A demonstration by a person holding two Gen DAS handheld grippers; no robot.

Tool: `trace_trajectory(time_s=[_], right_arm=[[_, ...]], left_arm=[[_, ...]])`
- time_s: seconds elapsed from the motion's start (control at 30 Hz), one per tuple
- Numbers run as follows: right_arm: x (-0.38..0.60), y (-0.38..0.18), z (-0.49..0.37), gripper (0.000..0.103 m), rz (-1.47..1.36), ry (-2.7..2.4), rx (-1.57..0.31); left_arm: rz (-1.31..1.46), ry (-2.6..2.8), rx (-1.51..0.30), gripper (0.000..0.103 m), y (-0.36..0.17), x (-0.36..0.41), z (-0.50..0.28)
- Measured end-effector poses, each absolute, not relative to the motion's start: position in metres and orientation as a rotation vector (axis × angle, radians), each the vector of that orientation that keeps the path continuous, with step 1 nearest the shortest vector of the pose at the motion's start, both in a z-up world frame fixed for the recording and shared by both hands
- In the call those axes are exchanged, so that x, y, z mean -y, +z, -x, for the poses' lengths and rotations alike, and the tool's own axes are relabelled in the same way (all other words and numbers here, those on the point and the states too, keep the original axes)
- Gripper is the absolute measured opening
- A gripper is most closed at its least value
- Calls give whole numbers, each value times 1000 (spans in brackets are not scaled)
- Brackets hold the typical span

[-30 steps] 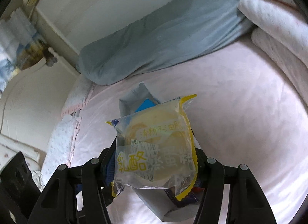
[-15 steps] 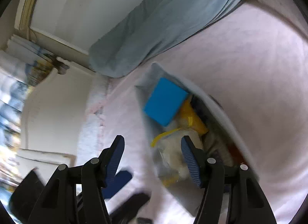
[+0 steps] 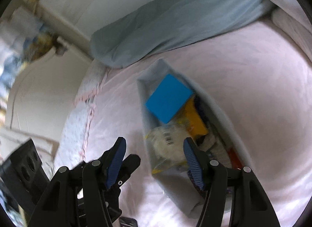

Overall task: Organize objects
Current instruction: 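Open the right gripper to drop the bag and withdraw, then move the right gripper to the clear ribbed cup and lower around it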

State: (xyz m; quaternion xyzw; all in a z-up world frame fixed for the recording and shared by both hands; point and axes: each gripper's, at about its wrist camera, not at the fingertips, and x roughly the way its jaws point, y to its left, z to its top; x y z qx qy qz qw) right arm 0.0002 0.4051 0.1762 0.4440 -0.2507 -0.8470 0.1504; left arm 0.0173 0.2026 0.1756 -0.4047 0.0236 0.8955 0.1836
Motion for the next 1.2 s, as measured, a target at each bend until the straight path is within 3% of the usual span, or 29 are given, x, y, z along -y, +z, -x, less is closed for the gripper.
trace_trajectory(time_s=[0.2, 0.57, 0.97, 1.2], right_arm=[[-371, 171, -10, 61, -1263, -2390, 590], [-300, 153, -33, 61, -1159, -2413, 486], [-256, 101, -53, 61, -1457, -2483, 239], [-251, 66, -48, 60, -1613, -2528, 115]], left_arm=[[1149, 2596, -165, 38, 177, -159, -26], [1145, 2668, -75, 38, 161, -65, -40], [1179, 2649, 2, 38, 102, -56, -12], [1184, 2681, -49, 38, 72, -62, 5]])
